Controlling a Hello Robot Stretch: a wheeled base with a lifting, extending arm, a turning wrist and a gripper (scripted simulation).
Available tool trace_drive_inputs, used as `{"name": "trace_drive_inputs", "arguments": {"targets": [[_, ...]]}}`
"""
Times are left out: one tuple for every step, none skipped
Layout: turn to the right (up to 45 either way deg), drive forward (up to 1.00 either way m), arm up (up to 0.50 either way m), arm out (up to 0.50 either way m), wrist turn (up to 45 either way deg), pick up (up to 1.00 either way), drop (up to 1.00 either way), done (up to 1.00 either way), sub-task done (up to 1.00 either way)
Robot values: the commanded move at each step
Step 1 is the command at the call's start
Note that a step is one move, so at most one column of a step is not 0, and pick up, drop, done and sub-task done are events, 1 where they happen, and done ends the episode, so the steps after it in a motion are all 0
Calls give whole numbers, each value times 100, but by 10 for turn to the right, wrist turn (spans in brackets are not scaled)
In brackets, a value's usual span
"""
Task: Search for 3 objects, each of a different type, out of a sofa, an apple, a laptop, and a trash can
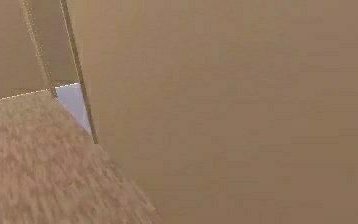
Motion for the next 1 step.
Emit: {"name": "trace_drive_inputs", "arguments": {"targets": [[0, 20, 0, 0, 0, 0, 0, 0, 0]]}}
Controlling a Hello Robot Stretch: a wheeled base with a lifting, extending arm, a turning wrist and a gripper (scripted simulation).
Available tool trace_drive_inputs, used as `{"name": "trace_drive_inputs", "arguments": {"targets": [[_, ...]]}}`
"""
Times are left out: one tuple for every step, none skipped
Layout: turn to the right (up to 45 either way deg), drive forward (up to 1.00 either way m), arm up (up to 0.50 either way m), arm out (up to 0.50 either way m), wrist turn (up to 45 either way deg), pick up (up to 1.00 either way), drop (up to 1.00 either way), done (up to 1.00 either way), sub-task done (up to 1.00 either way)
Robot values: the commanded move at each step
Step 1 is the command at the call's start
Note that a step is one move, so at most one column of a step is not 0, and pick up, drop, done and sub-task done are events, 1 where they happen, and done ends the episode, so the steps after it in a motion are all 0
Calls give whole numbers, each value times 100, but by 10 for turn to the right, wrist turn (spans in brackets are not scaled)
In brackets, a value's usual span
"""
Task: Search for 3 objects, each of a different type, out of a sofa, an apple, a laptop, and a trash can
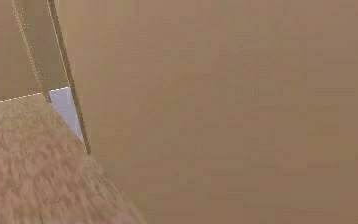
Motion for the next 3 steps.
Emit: {"name": "trace_drive_inputs", "arguments": {"targets": [[-390, 0, 0, 0, 0, 0, 0, 0, 0], [0, 100, 0, 0, 0, 0, 0, 0, 0], [0, 100, 0, 0, 0, 0, 0, 0, 0]]}}
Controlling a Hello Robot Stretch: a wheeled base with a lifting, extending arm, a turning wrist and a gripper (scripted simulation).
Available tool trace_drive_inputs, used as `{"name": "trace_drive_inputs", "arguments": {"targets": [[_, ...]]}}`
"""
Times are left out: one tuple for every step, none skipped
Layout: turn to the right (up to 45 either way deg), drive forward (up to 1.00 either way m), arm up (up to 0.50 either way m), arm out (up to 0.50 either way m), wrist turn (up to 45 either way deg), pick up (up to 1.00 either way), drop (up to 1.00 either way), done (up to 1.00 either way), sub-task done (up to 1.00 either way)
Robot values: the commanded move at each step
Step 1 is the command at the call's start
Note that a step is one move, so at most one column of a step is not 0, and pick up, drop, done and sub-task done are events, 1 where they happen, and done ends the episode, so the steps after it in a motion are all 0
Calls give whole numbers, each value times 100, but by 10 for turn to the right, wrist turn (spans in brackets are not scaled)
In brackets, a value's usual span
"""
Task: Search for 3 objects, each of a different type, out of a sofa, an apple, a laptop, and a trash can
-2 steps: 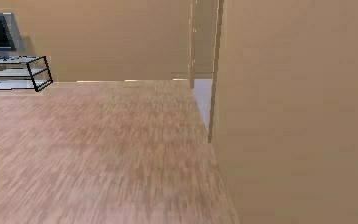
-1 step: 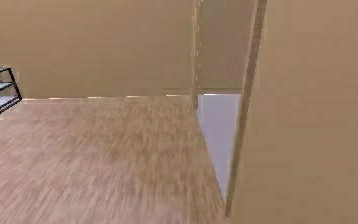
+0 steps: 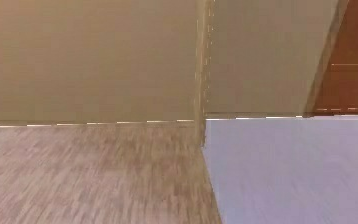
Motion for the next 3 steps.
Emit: {"name": "trace_drive_inputs", "arguments": {"targets": [[-90, 0, 0, 0, 0, 0, 0, 0, 0], [0, 35, 0, 0, 0, 0, 0, 0, 0], [420, 0, 0, 0, 0, 0, 0, 0, 0]]}}
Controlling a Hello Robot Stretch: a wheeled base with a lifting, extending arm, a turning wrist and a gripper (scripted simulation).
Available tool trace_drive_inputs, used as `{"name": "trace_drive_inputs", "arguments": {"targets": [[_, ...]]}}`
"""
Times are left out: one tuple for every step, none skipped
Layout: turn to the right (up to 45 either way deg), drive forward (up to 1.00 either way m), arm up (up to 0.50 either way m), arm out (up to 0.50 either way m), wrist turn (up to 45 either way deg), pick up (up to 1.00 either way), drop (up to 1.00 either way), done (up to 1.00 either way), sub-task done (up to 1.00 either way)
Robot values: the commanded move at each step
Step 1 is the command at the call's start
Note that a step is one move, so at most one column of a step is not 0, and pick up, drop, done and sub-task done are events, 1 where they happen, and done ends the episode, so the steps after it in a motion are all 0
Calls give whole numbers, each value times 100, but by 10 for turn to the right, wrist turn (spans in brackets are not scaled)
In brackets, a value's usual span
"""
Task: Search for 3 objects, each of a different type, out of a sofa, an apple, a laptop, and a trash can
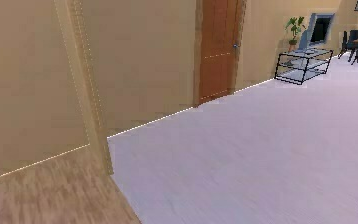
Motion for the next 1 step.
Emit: {"name": "trace_drive_inputs", "arguments": {"targets": [[0, 35, 0, 0, 0, 0, 0, 0, 0]]}}
